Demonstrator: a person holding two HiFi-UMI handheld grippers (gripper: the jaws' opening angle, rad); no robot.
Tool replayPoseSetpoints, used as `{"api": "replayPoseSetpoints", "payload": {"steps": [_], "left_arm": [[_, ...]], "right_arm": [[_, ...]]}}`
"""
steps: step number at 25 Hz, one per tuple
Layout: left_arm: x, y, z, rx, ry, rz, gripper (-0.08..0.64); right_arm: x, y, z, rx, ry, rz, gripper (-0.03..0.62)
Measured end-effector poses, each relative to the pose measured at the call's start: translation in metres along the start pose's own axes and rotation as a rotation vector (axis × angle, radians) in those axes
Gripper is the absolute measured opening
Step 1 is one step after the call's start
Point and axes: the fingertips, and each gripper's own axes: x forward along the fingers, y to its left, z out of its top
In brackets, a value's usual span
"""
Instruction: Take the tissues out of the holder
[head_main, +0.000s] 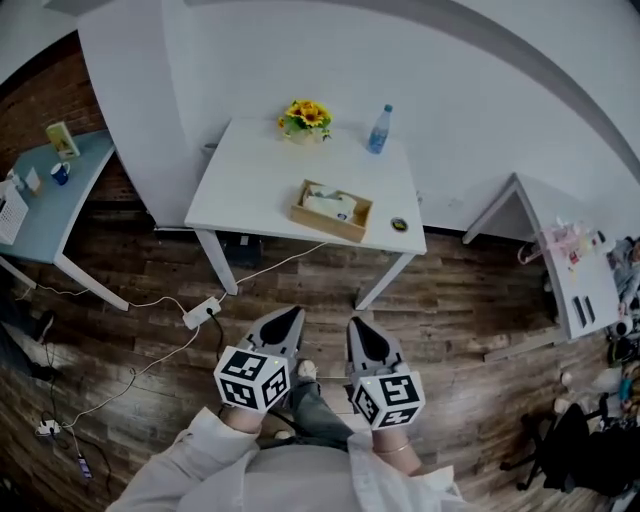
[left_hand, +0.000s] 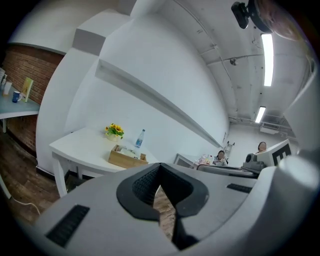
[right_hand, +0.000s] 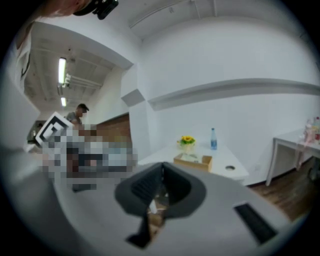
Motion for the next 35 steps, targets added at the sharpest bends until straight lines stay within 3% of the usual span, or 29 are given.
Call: {"api": "replayPoseSetpoints", "payload": {"steps": [6,12,19,23,28,35], "left_arm": [[0.084,0.032,0.051,0.024,-0.060,0.022,0.018],[0.142,0.043,0.069,0.062,-0.055,0.030,0.018],[0.169,0.055,0.077,0.110,-0.023,0.020,0.018],[0.185,0.071,0.072,0.113,0.003,0.035,0.018],[0.209,0.094,0.074,0.181,0.044,0.063,0.018],[0.236,0.114,0.081,0.217,0.078,0.023,0.018]], "right_arm": [[0.080,-0.054,0.035,-0.030,-0.009,0.042,0.009],[0.129,-0.092,0.050,-0.027,-0.012,0.074,0.011],[0.152,-0.099,0.058,-0.029,-0.001,0.123,0.011],[0.161,-0.106,0.052,-0.037,0.027,0.115,0.011],[0.179,-0.113,0.057,-0.034,0.026,0.092,0.011],[0.213,-0.124,0.067,-0.015,0.018,0.044,0.011]]}}
